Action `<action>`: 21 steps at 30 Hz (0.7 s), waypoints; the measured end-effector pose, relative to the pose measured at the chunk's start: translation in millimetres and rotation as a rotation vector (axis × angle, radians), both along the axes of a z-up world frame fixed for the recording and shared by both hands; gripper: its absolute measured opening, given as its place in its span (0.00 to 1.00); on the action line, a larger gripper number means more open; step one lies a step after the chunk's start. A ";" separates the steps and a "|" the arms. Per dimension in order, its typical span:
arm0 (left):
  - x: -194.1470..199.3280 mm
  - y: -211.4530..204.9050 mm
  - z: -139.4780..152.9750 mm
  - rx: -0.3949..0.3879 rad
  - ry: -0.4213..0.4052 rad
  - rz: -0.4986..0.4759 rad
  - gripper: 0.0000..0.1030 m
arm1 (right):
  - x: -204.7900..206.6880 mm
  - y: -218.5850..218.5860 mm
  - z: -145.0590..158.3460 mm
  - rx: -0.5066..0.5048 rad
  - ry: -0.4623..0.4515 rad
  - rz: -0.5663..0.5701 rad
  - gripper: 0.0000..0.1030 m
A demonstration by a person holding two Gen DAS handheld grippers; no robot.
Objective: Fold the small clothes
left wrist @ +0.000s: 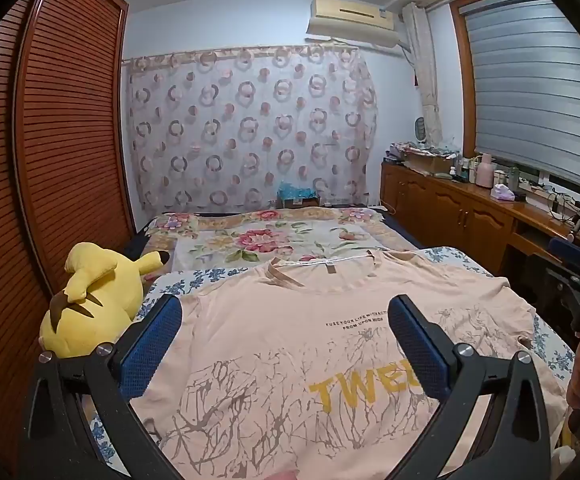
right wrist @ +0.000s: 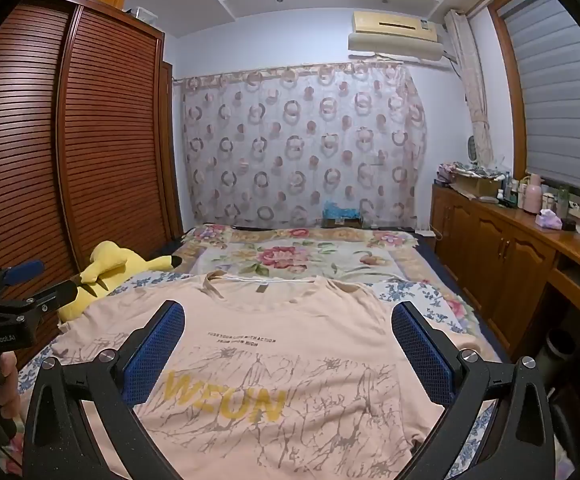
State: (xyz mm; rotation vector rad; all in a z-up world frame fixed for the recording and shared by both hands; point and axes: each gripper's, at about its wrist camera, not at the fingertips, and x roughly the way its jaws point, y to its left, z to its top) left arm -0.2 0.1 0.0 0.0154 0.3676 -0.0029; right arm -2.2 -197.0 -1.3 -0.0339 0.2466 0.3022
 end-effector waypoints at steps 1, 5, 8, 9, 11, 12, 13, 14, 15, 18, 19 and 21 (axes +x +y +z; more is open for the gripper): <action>0.2 -0.1 0.0 0.001 0.004 0.000 1.00 | -0.1 -0.3 0.0 0.002 -0.001 0.003 1.00; 1.3 -2.1 0.3 0.003 0.002 0.005 1.00 | -0.1 -0.9 0.2 0.004 -0.001 0.002 1.00; 2.0 -4.0 -0.3 0.003 0.002 0.006 1.00 | 0.1 -0.5 -0.3 0.004 -0.001 0.003 1.00; 0.3 0.4 -0.1 -0.008 0.001 -0.001 1.00 | 0.2 -0.4 -0.5 0.005 -0.001 0.003 1.00; 0.6 0.5 0.0 -0.007 0.001 0.000 1.00 | 1.0 0.9 -1.7 0.005 0.001 0.003 1.00; 0.7 0.6 0.1 -0.007 0.002 0.000 1.00 | -0.5 -1.2 0.0 0.007 -0.003 0.002 1.00; 0.3 0.4 -0.1 -0.009 0.000 -0.001 1.00 | -0.6 -0.8 -0.3 0.007 -0.004 0.002 1.00; 0.3 0.3 -0.1 -0.008 0.001 -0.002 1.00 | -0.7 -0.4 -0.5 0.007 -0.003 0.002 1.00; 0.5 0.3 -0.2 -0.008 0.001 -0.001 1.00 | -0.3 -0.8 -0.5 0.009 -0.002 0.003 1.00; 0.3 0.4 -0.2 -0.009 0.001 -0.002 1.00 | -0.1 -0.4 -0.9 0.009 -0.002 0.003 1.00; 0.5 0.4 -0.2 -0.009 0.001 -0.002 1.00 | 0.0 0.1 -1.2 0.009 -0.001 0.004 1.00; 0.4 0.4 -0.1 -0.010 0.001 -0.002 1.00 | -0.2 0.0 -1.4 0.010 -0.002 0.002 1.00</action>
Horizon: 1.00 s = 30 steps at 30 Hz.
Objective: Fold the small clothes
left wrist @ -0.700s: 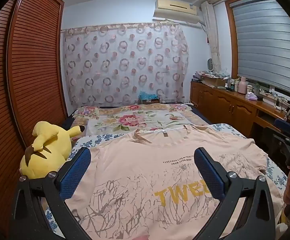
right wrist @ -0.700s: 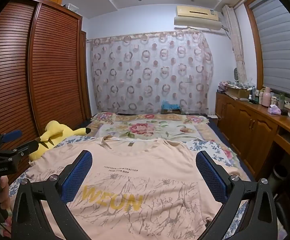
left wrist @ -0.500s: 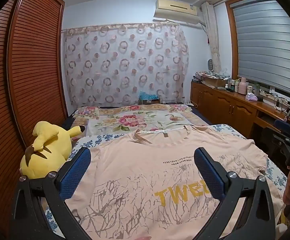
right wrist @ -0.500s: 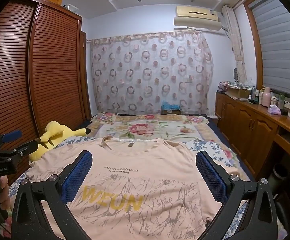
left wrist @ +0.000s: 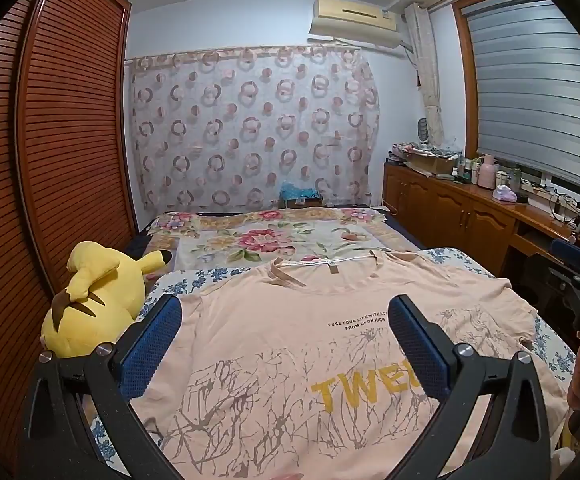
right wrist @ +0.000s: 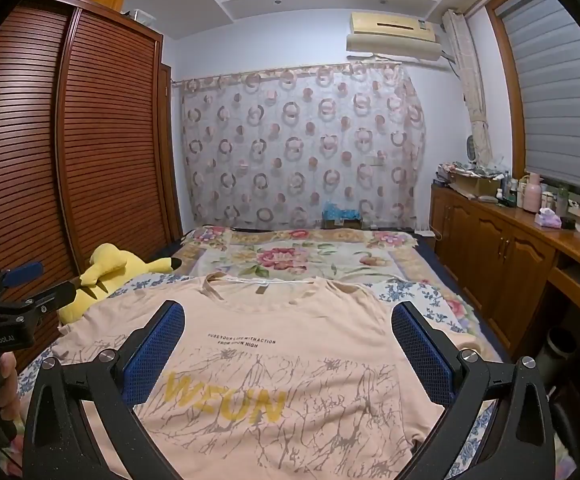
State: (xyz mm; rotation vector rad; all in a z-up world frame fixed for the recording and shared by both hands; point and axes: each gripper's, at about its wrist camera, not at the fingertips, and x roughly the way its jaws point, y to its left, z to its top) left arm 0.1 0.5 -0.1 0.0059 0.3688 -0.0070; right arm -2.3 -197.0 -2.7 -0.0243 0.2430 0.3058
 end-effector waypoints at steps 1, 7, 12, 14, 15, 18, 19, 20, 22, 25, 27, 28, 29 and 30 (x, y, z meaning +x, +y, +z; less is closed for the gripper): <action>0.2 0.0 0.0 0.000 0.000 0.000 1.00 | -0.1 0.3 -0.2 0.001 0.000 0.001 1.00; 0.5 -0.1 -0.2 0.001 0.001 0.000 1.00 | 2.0 -3.9 2.2 -0.001 -0.003 0.001 1.00; 0.1 0.1 0.0 0.000 0.000 0.000 1.00 | 0.9 -4.2 2.0 0.000 -0.002 0.002 1.00; 0.1 0.0 -0.1 0.001 0.000 0.000 1.00 | 1.0 -4.4 2.1 -0.001 -0.001 0.001 1.00; 0.3 0.1 -0.1 0.001 0.000 0.001 1.00 | 0.8 -4.2 1.9 0.001 -0.002 0.001 1.00; 0.0 0.0 -0.1 0.000 0.000 0.001 1.00 | 0.8 -4.2 1.9 0.001 -0.002 0.001 1.00; 0.4 0.2 -0.2 0.001 0.000 0.000 1.00 | 1.0 -4.5 2.0 0.001 -0.001 0.001 1.00; 0.3 0.1 -0.1 0.001 0.000 0.000 1.00 | 1.0 -4.7 2.0 0.001 -0.001 0.002 1.00; 0.0 0.2 0.0 0.001 -0.002 0.000 1.00 | 0.9 -4.9 1.8 0.002 -0.002 0.001 1.00; 0.3 0.2 -0.2 0.000 -0.001 0.000 1.00 | 0.8 -4.7 1.7 0.002 0.000 0.002 1.00; 0.3 0.1 -0.1 0.002 -0.001 0.001 1.00 | 0.9 -4.5 1.5 0.002 0.000 0.002 1.00; 0.5 0.2 -0.2 0.001 0.000 0.002 1.00 | 1.0 -4.8 1.6 0.002 -0.001 0.002 1.00; 0.1 0.1 0.0 0.000 -0.001 0.001 1.00 | 1.0 -4.5 1.5 0.003 0.000 0.002 1.00; 0.0 -0.1 0.0 0.002 -0.002 0.000 1.00 | 1.2 -5.3 1.7 0.004 0.000 0.002 1.00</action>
